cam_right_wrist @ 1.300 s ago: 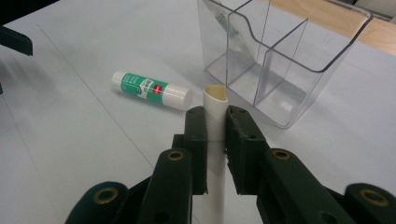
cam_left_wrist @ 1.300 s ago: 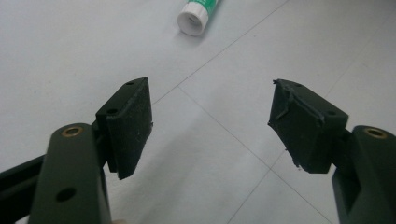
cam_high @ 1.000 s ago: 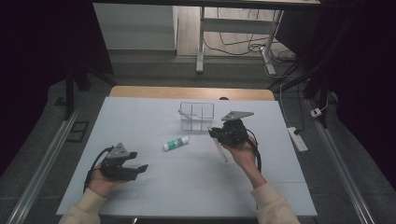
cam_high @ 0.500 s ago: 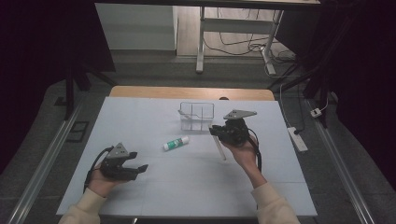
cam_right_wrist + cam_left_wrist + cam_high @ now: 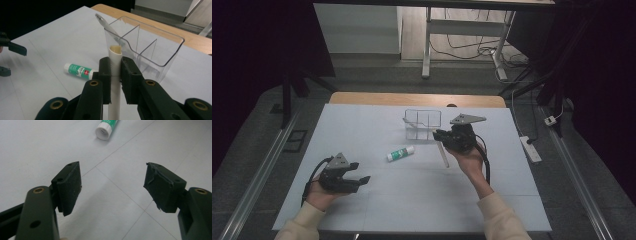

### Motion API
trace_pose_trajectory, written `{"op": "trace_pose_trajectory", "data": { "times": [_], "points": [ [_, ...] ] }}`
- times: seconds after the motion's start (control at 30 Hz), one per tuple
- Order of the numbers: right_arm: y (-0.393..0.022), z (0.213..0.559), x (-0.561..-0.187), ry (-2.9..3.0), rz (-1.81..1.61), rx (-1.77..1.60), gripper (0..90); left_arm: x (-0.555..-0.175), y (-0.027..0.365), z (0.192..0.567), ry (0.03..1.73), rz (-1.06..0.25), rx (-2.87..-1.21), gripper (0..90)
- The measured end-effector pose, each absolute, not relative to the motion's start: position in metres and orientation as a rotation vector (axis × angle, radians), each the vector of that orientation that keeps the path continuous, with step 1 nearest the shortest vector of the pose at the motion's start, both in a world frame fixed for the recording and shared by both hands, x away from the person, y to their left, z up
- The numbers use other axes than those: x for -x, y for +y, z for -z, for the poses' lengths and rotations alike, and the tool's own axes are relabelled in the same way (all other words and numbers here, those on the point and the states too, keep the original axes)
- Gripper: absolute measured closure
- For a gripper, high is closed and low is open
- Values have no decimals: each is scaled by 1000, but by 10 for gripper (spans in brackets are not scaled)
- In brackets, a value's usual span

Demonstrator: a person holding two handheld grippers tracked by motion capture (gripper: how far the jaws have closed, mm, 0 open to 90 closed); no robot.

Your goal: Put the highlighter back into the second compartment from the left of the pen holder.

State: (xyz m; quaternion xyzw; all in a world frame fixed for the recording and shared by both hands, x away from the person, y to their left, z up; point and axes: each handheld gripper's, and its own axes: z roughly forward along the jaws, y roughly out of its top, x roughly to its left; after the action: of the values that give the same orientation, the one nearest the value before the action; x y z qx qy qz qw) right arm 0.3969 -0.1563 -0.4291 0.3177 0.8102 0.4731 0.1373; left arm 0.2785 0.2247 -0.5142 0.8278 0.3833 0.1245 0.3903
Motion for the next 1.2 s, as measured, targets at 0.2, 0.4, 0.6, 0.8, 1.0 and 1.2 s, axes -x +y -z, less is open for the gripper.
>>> {"op": "trace_pose_trajectory", "data": {
  "times": [0.2, 0.4, 0.6, 0.8, 1.0, 1.2],
  "points": [
    [-155, 425, -399, 2305, -1408, -919, 777, -278, 225, 514, 972, -316, -2102, 298],
    [-156, 423, -403, 2288, -1428, -932, 777, -278, 225, 514, 972, -316, -2103, 298],
    [-156, 419, -406, 2262, -1444, -933, 777, -278, 225, 514, 971, -315, -2103, 298],
    [-155, 412, -410, 2234, -1463, -932, 777, -278, 225, 514, 971, -314, -2101, 298],
    [-151, 404, -412, 2207, -1484, -919, 777, -278, 225, 514, 972, -314, -2099, 298],
    [-147, 394, -416, 2184, -1499, -910, 777, -279, 225, 514, 973, -312, -2095, 298]
  ]
}}
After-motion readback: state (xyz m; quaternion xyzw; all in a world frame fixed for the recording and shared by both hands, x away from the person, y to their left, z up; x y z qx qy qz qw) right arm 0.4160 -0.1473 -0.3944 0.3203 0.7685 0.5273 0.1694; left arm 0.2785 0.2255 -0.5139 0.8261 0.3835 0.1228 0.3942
